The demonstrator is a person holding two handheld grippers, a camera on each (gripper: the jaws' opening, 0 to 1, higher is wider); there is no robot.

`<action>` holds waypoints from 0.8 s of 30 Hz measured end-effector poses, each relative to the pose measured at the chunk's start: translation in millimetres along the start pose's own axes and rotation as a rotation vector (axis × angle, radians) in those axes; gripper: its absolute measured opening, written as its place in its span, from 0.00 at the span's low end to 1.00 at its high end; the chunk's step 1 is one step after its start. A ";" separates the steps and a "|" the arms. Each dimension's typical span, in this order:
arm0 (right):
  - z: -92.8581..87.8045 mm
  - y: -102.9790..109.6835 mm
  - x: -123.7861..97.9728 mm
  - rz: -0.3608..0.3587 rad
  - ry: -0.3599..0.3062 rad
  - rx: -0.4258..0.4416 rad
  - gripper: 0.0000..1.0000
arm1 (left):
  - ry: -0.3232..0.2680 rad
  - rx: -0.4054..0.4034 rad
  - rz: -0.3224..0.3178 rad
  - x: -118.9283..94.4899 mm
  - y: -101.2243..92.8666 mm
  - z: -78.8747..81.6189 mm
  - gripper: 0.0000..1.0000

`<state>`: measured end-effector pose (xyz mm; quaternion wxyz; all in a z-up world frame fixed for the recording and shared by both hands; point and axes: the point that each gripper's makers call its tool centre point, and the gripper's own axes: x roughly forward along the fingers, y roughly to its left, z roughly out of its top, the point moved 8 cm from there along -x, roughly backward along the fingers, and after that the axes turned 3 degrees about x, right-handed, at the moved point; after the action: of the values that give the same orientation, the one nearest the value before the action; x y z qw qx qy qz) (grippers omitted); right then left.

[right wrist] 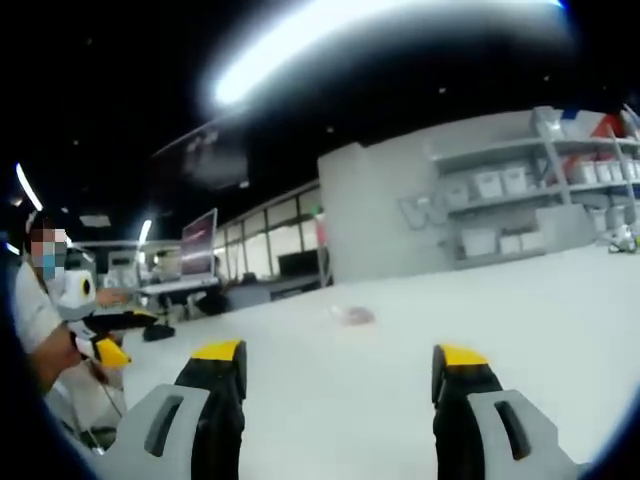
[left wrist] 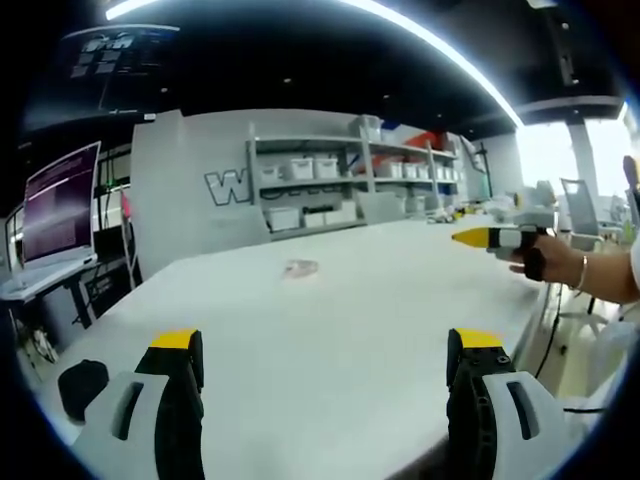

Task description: Open the resealable bag by pulling the two sides of the seal apart until the entire bag opening is separated and visibly accessible.

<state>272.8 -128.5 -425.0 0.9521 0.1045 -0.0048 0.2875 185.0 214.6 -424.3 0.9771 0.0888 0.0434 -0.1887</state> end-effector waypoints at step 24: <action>5.1 -6.6 -35.3 -0.041 -0.049 -0.033 0.76 | -0.012 0.001 0.042 1.8 8.2 -4.6 0.99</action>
<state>247.2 -154.3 -423.7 0.9589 0.0960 -0.0309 0.2651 189.4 222.3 -427.7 0.9810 0.0891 0.0358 -0.1688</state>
